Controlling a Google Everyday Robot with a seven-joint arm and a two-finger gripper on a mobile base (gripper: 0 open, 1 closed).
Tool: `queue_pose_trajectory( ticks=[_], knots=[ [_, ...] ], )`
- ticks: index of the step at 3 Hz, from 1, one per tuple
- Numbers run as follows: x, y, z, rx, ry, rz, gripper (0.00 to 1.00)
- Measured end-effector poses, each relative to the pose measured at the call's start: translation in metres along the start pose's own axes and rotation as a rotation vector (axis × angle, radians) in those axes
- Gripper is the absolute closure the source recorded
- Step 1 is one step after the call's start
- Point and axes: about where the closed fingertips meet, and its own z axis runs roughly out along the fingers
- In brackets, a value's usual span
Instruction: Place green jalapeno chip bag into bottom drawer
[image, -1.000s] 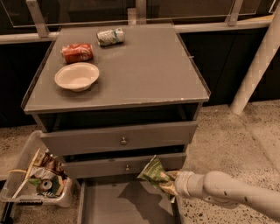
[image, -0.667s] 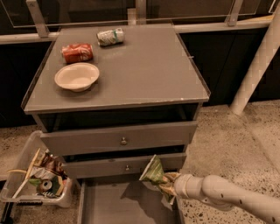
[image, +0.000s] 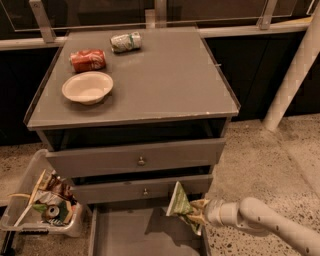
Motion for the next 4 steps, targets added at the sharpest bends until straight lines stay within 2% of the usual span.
queue_pose_trajectory(
  ticks=[1, 2, 3, 4],
  knots=[
    [-0.006, 0.020, 0.000, -0.086, -0.017, -0.003, 1.00],
    [-0.006, 0.020, 0.000, -0.086, -0.017, -0.003, 1.00],
    [0.012, 0.052, 0.033, -0.154, 0.012, -0.012, 1.00],
    [0.041, 0.090, 0.071, -0.244, 0.054, -0.037, 1.00]
  ],
)
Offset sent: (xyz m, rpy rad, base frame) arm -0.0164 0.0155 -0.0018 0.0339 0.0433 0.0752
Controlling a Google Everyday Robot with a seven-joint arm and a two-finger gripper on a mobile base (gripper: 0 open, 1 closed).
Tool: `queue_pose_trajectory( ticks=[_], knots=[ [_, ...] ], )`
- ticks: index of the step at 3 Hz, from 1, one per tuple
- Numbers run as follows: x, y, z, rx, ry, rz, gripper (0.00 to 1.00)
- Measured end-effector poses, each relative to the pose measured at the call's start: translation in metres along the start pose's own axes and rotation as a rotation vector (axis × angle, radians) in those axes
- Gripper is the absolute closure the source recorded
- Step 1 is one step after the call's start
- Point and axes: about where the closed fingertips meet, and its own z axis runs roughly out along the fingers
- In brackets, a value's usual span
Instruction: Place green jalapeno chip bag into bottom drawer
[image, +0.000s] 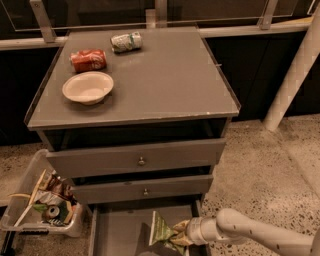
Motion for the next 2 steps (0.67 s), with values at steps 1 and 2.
queue_pose_trajectory(
  ticks=[1, 2],
  knots=[
    [0.017, 0.004, 0.030, -0.017, 0.018, -0.023, 1.00],
    [0.011, -0.015, 0.048, 0.044, 0.012, -0.072, 1.00]
  ],
)
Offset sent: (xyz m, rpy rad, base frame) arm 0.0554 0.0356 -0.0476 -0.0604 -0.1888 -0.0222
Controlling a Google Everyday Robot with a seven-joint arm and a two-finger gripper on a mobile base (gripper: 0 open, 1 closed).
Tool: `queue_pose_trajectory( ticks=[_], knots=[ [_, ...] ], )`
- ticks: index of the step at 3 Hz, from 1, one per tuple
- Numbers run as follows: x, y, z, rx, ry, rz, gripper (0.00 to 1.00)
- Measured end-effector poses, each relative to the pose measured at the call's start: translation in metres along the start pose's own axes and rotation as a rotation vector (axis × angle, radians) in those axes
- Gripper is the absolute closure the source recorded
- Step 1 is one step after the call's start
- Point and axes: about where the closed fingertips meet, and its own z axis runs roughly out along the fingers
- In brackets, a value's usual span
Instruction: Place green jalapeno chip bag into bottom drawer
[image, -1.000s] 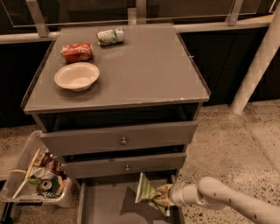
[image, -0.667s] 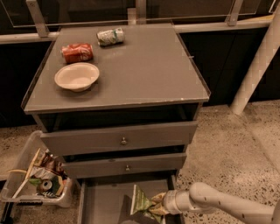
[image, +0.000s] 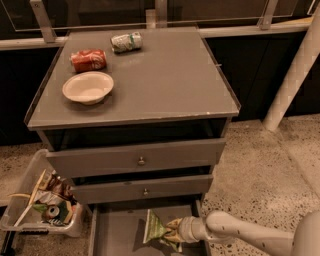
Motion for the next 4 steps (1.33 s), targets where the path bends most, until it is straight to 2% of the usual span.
queue_pose_trajectory(
  ticks=[1, 2, 3, 4],
  knots=[
    [-0.005, -0.018, 0.009, 0.090, -0.012, -0.056, 1.00],
    [0.004, -0.024, 0.014, 0.160, -0.013, -0.076, 1.00],
    [0.002, -0.022, 0.016, 0.162, -0.008, -0.085, 1.00],
    [0.010, -0.028, 0.027, 0.190, 0.027, -0.113, 1.00]
  ],
)
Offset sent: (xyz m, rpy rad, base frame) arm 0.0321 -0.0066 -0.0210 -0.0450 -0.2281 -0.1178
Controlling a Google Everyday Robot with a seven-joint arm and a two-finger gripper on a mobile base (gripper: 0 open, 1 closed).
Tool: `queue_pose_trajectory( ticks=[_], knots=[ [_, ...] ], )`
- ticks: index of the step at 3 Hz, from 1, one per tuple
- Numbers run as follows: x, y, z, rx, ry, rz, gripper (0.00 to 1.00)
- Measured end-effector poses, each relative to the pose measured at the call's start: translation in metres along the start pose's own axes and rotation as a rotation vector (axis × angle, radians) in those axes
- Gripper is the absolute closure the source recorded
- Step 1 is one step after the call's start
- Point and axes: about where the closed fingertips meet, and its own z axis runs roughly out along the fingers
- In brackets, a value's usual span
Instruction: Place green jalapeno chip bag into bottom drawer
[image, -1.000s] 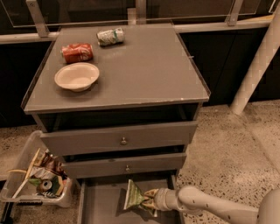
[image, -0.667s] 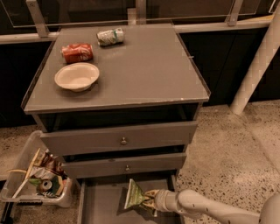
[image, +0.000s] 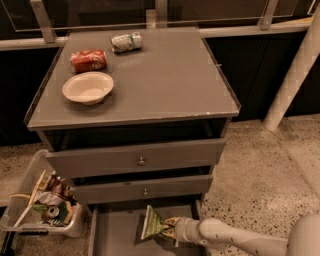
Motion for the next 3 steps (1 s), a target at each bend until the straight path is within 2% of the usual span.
queue_pose_trajectory(
  ticks=[2, 3],
  knots=[
    [0.027, -0.016, 0.039, 0.133, 0.057, -0.084, 1.00],
    [0.041, -0.017, 0.056, 0.133, 0.076, -0.093, 1.00]
  ],
)
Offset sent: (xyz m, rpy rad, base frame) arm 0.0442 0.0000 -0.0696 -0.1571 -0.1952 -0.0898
